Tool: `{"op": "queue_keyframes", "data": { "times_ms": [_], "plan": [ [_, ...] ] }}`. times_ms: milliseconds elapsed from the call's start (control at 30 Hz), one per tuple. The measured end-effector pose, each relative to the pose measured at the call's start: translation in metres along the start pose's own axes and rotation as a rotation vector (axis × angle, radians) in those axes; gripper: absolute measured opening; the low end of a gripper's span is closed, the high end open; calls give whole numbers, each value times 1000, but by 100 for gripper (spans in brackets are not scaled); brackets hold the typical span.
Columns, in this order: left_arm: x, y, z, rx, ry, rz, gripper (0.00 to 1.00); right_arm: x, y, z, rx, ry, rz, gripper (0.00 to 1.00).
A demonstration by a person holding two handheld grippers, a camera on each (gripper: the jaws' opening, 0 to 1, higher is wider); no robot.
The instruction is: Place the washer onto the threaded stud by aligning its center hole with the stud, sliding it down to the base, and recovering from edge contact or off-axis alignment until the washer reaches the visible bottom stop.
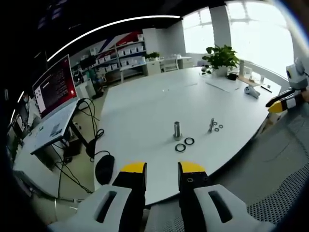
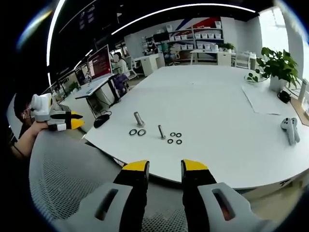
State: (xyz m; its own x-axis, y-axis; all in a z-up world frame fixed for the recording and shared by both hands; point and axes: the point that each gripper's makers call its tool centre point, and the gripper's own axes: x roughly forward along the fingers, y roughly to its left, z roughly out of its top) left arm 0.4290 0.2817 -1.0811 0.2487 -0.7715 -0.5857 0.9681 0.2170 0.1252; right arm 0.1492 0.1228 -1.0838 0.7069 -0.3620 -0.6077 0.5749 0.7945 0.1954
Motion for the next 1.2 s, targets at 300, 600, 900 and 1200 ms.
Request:
{"op": "queue_keyframes", "data": {
  "times_ms": [300, 600, 900, 1200],
  "plan": [
    [0, -2, -1, 1, 6, 0, 23, 0, -1, 1, 6, -8, 1, 29],
    [0, -2, 1, 11, -2, -11, 21, 0, 0, 2, 13, -14, 6, 28],
    [0, -2, 0, 11, 3, -11, 20, 0, 2, 3, 15, -19, 10, 27],
    [0, 0, 1, -4, -1, -6, 18, 0, 1, 3, 12, -22, 12, 27]
  ]
}}
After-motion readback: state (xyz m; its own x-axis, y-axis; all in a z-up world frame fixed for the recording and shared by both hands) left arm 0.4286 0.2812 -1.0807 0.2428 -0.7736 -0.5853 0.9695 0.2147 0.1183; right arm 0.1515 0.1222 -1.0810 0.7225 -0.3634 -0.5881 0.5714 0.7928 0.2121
